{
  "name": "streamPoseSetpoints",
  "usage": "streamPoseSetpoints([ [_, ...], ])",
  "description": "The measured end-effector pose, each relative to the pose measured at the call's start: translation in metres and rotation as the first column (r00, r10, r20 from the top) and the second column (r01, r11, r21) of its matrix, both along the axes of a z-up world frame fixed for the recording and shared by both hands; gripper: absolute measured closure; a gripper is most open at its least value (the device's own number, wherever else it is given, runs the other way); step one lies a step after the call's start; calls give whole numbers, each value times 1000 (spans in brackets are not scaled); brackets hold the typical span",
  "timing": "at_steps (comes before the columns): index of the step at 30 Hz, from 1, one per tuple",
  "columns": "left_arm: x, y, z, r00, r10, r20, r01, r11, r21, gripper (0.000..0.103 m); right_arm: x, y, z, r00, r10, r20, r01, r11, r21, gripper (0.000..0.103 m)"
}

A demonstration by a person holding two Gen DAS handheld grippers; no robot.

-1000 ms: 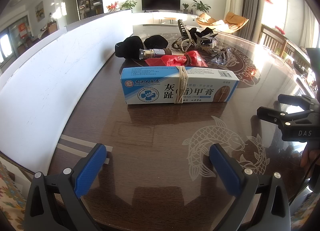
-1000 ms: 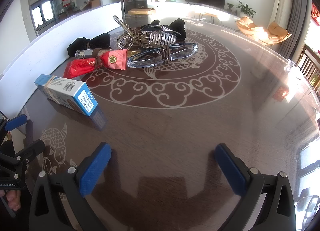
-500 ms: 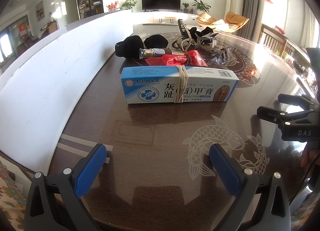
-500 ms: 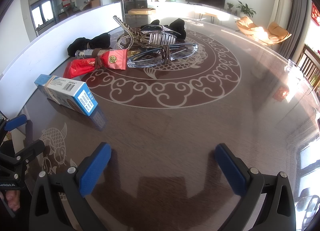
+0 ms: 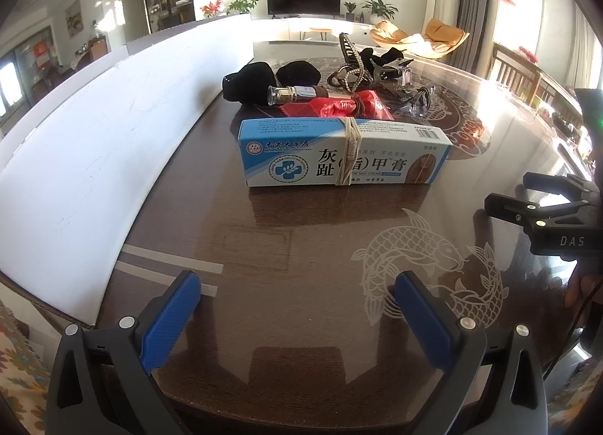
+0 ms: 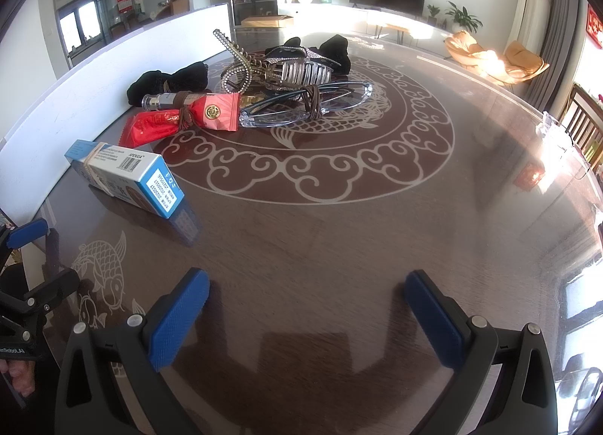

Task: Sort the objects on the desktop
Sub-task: 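Move the right gripper to the blue-and-white ointment box and grasp it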

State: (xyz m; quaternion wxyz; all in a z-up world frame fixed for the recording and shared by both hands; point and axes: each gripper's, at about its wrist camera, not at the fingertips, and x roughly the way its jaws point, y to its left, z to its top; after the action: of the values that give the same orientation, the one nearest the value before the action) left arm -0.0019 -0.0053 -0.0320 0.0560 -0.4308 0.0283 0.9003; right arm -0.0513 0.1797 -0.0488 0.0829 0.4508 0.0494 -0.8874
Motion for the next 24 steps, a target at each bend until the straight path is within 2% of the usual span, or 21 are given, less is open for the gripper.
streamPoseSetpoints([
  [11, 1, -5, 0, 1000, 30, 6, -30, 1000, 1, 0, -2, 0, 0, 1000, 11, 7, -11, 1000, -2, 0],
  [16, 2, -5, 0, 999, 34, -1, -34, 999, 2, 0, -19, -19, 2, 981, 190, 37, -191, 982, 1, 0],
  [20, 4, -5, 0, 999, 38, -3, -38, 999, 2, 0, -30, -50, 14, 934, 358, 10, -358, 933, -36, 0],
  [24, 4, -6, 0, 999, 38, -4, -38, 999, 2, 0, -38, -89, 22, 868, 496, -15, -495, 868, 23, 0],
])
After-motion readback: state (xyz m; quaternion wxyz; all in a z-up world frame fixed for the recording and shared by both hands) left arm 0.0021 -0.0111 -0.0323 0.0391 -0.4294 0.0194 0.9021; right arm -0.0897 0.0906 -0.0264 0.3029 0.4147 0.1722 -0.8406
